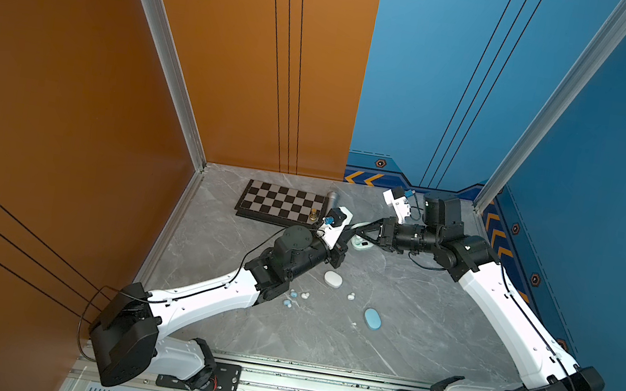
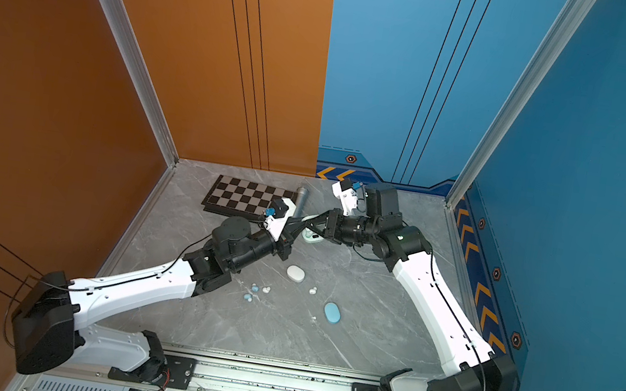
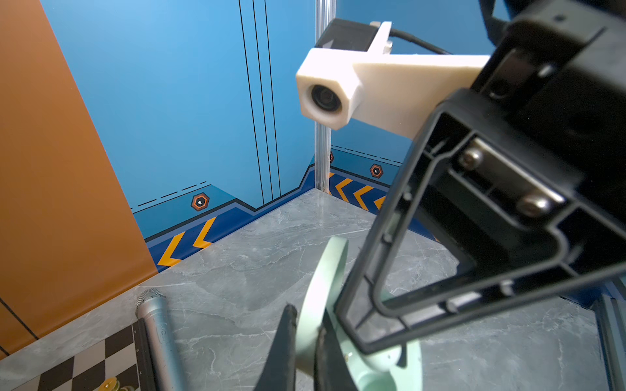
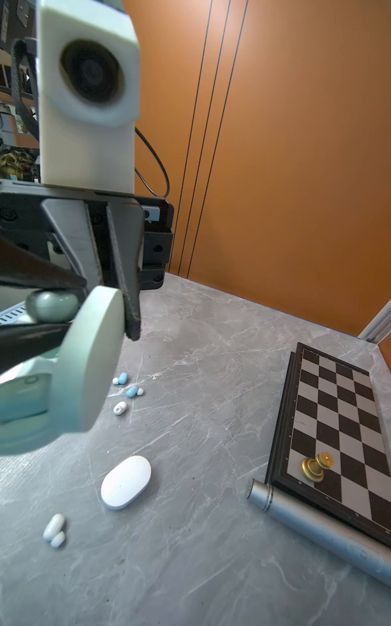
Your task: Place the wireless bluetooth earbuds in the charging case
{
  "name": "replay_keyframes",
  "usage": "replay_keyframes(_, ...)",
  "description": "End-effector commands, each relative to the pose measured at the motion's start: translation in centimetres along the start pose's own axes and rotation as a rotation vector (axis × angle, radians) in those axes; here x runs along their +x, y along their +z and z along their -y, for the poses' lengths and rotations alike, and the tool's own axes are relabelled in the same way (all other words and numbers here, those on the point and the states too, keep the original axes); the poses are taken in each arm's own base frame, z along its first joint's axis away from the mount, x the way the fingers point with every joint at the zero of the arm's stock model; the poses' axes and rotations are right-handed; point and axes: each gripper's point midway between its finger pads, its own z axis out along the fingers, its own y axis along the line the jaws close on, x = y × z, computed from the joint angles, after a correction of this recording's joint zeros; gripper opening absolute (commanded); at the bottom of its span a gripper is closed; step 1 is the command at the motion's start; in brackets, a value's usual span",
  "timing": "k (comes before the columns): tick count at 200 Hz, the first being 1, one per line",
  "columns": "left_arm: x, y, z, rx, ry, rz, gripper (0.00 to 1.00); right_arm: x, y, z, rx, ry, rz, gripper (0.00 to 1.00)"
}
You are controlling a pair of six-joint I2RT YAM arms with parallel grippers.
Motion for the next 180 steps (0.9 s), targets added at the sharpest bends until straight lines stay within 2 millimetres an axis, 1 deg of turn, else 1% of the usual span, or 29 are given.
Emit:
replay_keyframes(1, -3.02, -0.46, 0.49, 0.017, 0.007, 0.078, 0.0, -0.31, 0.67, 0.61, 0.011, -0.009, 0.014, 0.21)
replay_keyframes(45, -3.07, -0.49, 0.46, 0.018, 0.008, 0.079, 0.0, 0.24, 1.01, 1.57, 0.027, 0.006, 0.003, 0.21)
replay_keyframes(70, -3.15, -0.53, 0.42, 0.017, 0.007, 0.08, 0.0, 0.21, 1.07, 1.48, 0.022, 0.01, 0.007, 0.23)
replay_keyframes(137, -3.12, -0.57, 0.35, 0.014, 0.008, 0.08, 0.0, 0.23, 1.39, 1.23, 0.008, 0.017, 0.01, 0.22)
replay_keyframes(180, -3.07, -0.53, 0.36, 0.014, 0.007, 0.079, 0.0, -0.13, 1.6, 1.18, 0.002, 0.02, 0.019, 0.22)
